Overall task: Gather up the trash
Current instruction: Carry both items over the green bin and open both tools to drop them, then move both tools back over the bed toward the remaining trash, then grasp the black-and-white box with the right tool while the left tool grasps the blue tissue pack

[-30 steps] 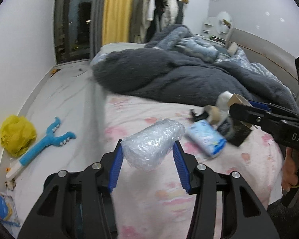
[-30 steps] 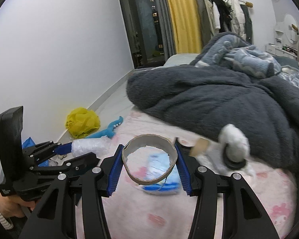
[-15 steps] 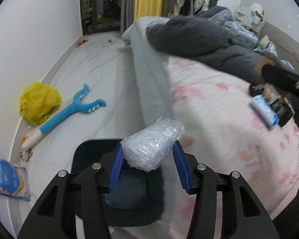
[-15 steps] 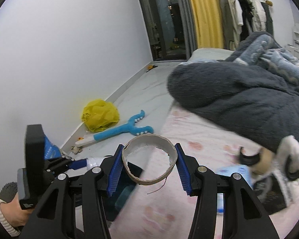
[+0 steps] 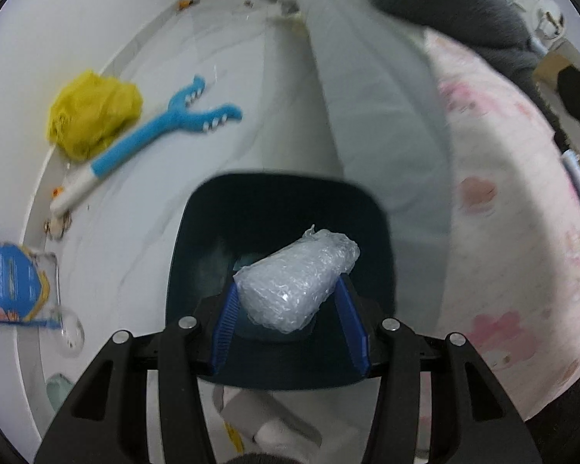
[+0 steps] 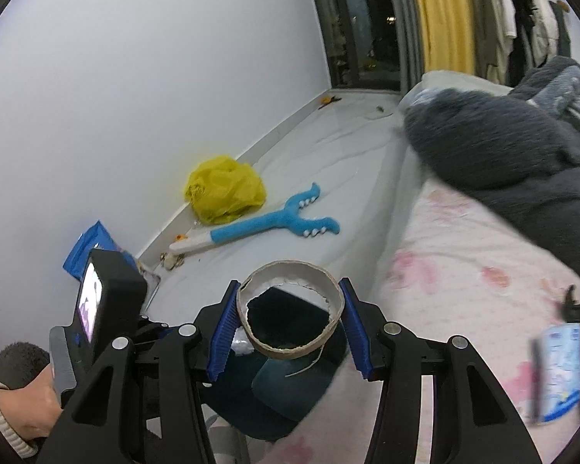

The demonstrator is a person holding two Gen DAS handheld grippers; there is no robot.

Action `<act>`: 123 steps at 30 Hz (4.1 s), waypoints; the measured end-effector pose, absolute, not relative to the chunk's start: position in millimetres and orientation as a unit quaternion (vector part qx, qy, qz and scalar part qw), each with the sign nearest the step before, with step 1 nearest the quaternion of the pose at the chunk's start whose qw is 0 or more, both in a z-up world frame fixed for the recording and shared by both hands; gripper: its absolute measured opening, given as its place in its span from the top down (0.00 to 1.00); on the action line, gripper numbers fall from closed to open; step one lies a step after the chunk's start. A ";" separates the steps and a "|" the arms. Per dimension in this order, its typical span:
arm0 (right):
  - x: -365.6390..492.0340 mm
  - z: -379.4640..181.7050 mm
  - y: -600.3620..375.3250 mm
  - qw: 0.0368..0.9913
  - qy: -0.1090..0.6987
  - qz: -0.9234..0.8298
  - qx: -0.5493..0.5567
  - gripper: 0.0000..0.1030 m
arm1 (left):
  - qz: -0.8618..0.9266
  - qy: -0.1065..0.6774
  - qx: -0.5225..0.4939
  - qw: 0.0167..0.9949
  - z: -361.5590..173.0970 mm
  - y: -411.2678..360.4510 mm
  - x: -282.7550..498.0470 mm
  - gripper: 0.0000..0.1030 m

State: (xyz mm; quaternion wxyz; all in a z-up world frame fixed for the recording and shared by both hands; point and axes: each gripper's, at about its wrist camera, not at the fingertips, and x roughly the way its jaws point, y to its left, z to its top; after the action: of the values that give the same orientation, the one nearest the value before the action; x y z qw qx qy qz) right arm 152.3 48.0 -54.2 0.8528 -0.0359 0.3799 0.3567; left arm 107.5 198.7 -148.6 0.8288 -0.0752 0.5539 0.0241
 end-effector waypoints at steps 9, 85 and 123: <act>155.1 -79.3 80.9 0.833 0.418 0.361 -0.037 0.50 | 0.019 0.604 -0.096 0.791 -172.4 225.6 94.2 0.46; 148.0 -32.3 -38.1 0.891 0.323 0.310 -0.081 0.14 | -0.056 0.295 -0.076 0.951 -2.3 131.2 78.6 0.08; 174.7 -49.3 -236.4 0.899 0.328 0.283 -0.069 0.50 | -0.112 0.401 -0.090 0.905 -65.5 -18.2 137.6 0.08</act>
State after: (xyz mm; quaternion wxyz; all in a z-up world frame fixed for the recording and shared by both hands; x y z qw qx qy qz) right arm 174.7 -236.4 -49.3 0.8986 -0.0689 0.3279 0.2834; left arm 137.6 -18.2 -65.5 0.9047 -0.0900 0.4012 -0.1117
